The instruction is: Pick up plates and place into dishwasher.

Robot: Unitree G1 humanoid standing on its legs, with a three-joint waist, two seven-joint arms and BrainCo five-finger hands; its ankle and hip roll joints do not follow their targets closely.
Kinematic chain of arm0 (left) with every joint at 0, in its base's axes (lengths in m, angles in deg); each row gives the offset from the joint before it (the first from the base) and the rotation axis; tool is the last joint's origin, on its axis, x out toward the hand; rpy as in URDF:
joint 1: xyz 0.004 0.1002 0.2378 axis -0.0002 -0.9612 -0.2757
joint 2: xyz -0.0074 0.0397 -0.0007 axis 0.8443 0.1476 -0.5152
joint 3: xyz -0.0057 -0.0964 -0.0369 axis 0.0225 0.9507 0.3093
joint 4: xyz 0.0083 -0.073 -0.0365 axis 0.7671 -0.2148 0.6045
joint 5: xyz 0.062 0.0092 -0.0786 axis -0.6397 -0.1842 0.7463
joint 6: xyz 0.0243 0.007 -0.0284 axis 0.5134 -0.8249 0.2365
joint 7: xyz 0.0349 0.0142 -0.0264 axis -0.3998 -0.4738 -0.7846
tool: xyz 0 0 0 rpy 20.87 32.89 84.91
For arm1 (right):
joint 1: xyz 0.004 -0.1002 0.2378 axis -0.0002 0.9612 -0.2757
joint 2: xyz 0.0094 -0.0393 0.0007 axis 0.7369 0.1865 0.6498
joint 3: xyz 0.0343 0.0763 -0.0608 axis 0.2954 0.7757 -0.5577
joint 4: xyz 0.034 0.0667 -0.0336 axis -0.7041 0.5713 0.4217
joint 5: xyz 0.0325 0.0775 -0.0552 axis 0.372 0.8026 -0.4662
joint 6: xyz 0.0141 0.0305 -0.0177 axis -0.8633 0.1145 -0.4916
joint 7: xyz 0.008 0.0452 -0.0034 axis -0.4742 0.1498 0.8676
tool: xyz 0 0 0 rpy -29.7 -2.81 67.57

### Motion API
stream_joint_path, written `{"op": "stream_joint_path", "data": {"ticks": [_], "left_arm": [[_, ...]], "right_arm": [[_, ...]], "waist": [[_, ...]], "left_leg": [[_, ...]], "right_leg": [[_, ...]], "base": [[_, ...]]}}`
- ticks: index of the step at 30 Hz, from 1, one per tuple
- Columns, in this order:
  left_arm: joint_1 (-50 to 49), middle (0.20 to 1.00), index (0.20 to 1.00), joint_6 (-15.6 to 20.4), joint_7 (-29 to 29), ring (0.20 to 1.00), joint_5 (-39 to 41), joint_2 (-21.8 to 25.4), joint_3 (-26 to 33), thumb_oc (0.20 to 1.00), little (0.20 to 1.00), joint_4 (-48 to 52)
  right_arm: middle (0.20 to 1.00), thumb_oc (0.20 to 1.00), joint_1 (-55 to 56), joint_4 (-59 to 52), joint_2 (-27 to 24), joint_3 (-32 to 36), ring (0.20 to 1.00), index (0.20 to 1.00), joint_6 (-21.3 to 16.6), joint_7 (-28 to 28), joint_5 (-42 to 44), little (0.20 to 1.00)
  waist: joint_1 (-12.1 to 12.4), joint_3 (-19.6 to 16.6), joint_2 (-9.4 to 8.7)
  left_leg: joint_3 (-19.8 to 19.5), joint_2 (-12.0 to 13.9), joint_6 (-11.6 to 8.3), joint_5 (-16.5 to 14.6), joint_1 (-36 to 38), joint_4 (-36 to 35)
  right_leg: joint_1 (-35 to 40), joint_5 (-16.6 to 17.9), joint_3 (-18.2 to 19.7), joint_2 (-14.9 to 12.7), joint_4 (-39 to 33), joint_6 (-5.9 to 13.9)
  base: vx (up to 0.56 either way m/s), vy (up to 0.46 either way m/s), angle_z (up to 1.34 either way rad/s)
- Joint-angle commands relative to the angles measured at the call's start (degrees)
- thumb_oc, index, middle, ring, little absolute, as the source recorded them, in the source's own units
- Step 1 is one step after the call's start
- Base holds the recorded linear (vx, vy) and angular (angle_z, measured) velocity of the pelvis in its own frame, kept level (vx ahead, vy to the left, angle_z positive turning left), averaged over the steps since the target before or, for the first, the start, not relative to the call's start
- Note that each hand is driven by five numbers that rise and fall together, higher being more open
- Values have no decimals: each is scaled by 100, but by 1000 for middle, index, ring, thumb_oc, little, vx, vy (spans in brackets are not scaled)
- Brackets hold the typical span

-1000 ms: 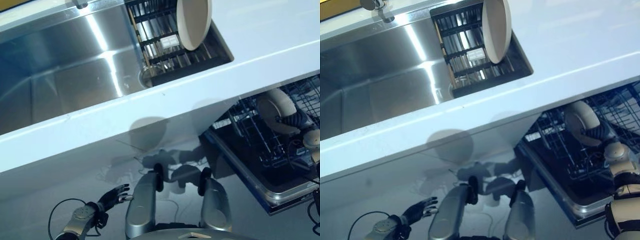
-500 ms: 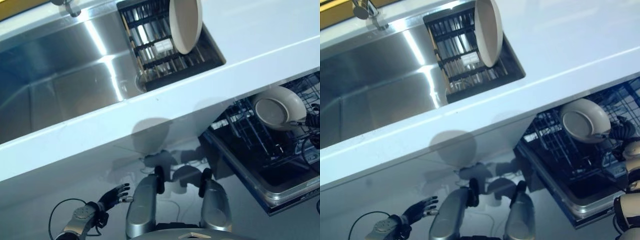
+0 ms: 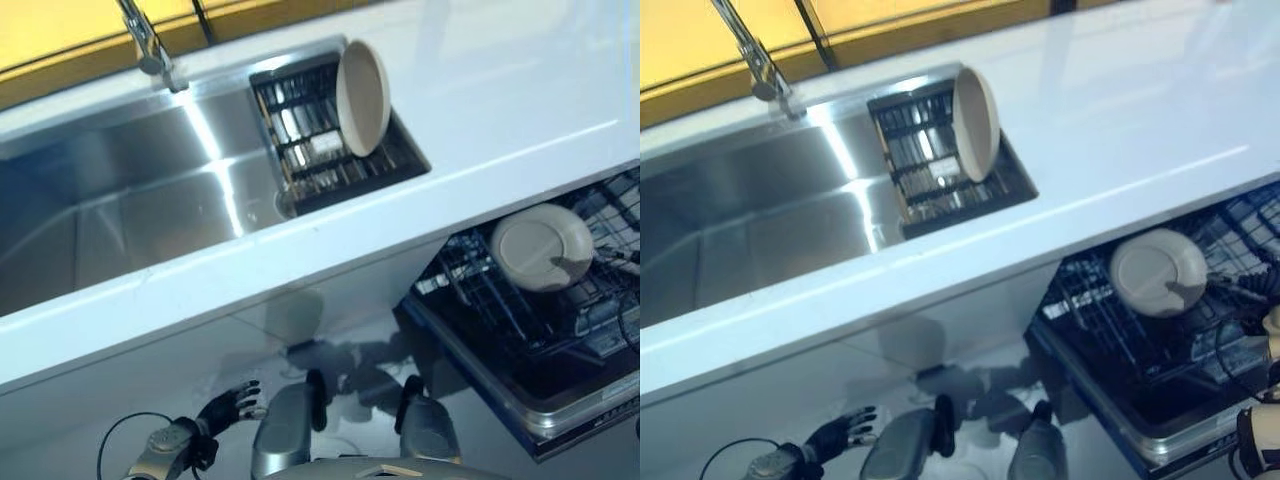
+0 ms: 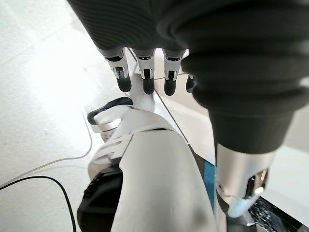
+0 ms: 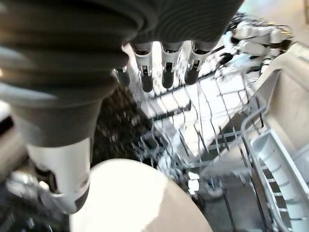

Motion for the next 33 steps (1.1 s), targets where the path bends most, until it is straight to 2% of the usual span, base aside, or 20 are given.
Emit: {"op": "stream_joint_path", "data": {"ticks": [1, 3, 6, 8, 10, 13, 16, 18, 20, 23, 25, 27, 29, 31, 33], "left_arm": [[-349, 1000, 1000, 266, -67, 1000, -175, -61, 33, 1000, 1000, -15], [-356, 1000, 1000, 319, -94, 1000, -132, -81, 70, 1000, 1000, -45], [-409, 1000, 1000, 397, -120, 1000, -55, -147, 251, 1000, 1000, -8], [-425, 1000, 1000, 500, -109, 1000, -73, -194, 359, 1000, 1000, 119], [-428, 1000, 1000, 640, -100, 1000, -52, -254, 407, 1000, 1000, 312], [-441, 1000, 1000, 875, 13, 1000, -59, -314, 408, 1000, 1000, 764], [-370, 1000, 1000, 914, 279, 1000, 164, -250, 331, 1000, 1000, 1491], [-233, 1000, 1000, 832, 571, 1000, 330, -145, 182, 1000, 1000, 2136], [-109, 1000, 1000, 785, 930, 1000, 493, -80, 3, 1000, 1000, 2594], [121, 1000, 1000, 940, 1475, 1000, 692, 36, -294, 1000, 1000, 3203], [336, 1000, 1000, 1150, 1634, 1000, 750, 164, -578, 1000, 1000, 3598], [532, 1000, 1000, 1089, 1830, 1000, 948, 228, -695, 1000, 1000, 3944], [766, 1000, 1000, 877, 2013, 1000, 1173, 206, -892, 1000, 1000, 4288], [939, 1000, 1000, 845, 2177, 1000, 1119, 163, -1095, 1000, 1000, 4437], [1182, 1000, 1000, 928, 2192, 1000, 1090, 141, -1453, 1000, 1000, 4780]], "right_arm": [[1000, 1000, 118, -168, -125, 180, 1000, 1000, -165, -305, 367, 1000], [1000, 1000, 207, -276, -108, 292, 1000, 1000, -299, -559, 583, 1000], [1000, 1000, 460, -977, 175, 713, 1000, 1000, -439, -962, 1542, 1000], [1000, 1000, 686, -1813, 651, 1027, 1000, 1000, -497, -1270, 2319, 1000], [1000, 1000, 1020, -2551, 1237, 1350, 1000, 1000, -729, -1257, 3185, 1000], [1000, 1000, 1438, -3414, 2077, 1790, 1000, 1000, -842, -734, 4478, 1000], [1000, 1000, 1854, -4187, 3098, 1995, 1000, 1000, -829, 86, 6049, 1000], [1000, 1000, 2012, -4740, 3748, 1916, 1000, 1000, -770, 465, 6805, 1000], [1000, 1000, 2125, -5224, 4308, 1709, 1000, 1000, -665, 603, 7082, 1000], [1000, 1000, 2229, -5613, 4740, 1360, 1000, 1000, -576, 720, 7441, 1000], [1000, 1000, 2262, -5843, 4916, 1083, 1000, 1000, -517, 792, 7790, 1000], [1000, 1000, 2302, -6069, 5044, 938, 1000, 1000, -546, 670, 7974, 1000], [1000, 1000, 2331, -6283, 5119, 723, 1000, 1000, -592, 644, 8045, 1000], [1000, 1000, 2327, -6370, 5165, 621, 1000, 1000, -459, 592, 7928, 1000], [1000, 1000, 2330, -6494, 5105, 428, 1000, 1000, -734, 553, 7320, 1000]], "waist": [[55, -475, -160], [28, -561, -187], [-46, -705, -225], [-100, -773, -236], [-167, -831, -234], [-242, -935, -234], [-330, -1015, -214], [-379, -1054, -182], [-433, -1095, -171], [-521, -1124, -135], [-597, -1144, -103], [-630, -1170, -96], [-673, -1196, -95], [-702, -1220, -100], [-767, -1251, -115]], "left_leg": [[159, 316, -85, 1, 304, -496], [182, 307, -83, -16, 403, -559], [207, 283, -87, -45, 556, -642], [215, 254, -87, -66, 650, -718], [229, 233, -89, -76, 745, -804], [217, 181, -67, -50, 834, -916], [197, 127, -36, -18, 918, -1037], [207, 100, -9, -24, 986, -1116], [236, 73, 18, 30, 1000, -1179], [305, 49, 62, 34, 1051, -1211], [341, 14, 91, 35, 1074, -1222], [334, -31, 121, 32, 1084, -1247], [324, -70, 144, 39, 1104, -1294], [319, -99, 160, 44, 1114, -1329], [310, -142, 170, 60, 1117, -1367]], "right_leg": [[-127, 72, 154, 122, -153, 88], [-57, 78, 186, 143, -216, 97], [63, 66, 254, 192, -307, 81], [126, 48, 295, 220, -357, 67], [185, 19, 326, 241, -383, 52], [247, -11, 360, 276, -418, 15], [309, -38, 378, 316, -439, 3], [359, -57, 353, 326, -457, 16], [334, 11, 351, 312, -468, 32], [311, 78, 351, 278, -432, 72], [285, 150, 387, 258, -405, 109], [258, 230, 412, 233, -394, 126], [237, 294, 444, 217, -400, 144], [218, 356, 466, 201, -395, 165], [186, 463, 522, 182, -381, 200]], "base": [[64, 35, -5], [55, 45, -8], [59, 53, -10], [33, 65, -14], [23, 71, -11], [11, 63, 0], [-18, 66, -2], [-34, 72, 0], [-53, 71, 5], [-48, 68, -4], [-53, 69, -10], [-48, 55, -9], [-51, 42, -6], [-44, 29, 2], [-54, 29, -1]]}}
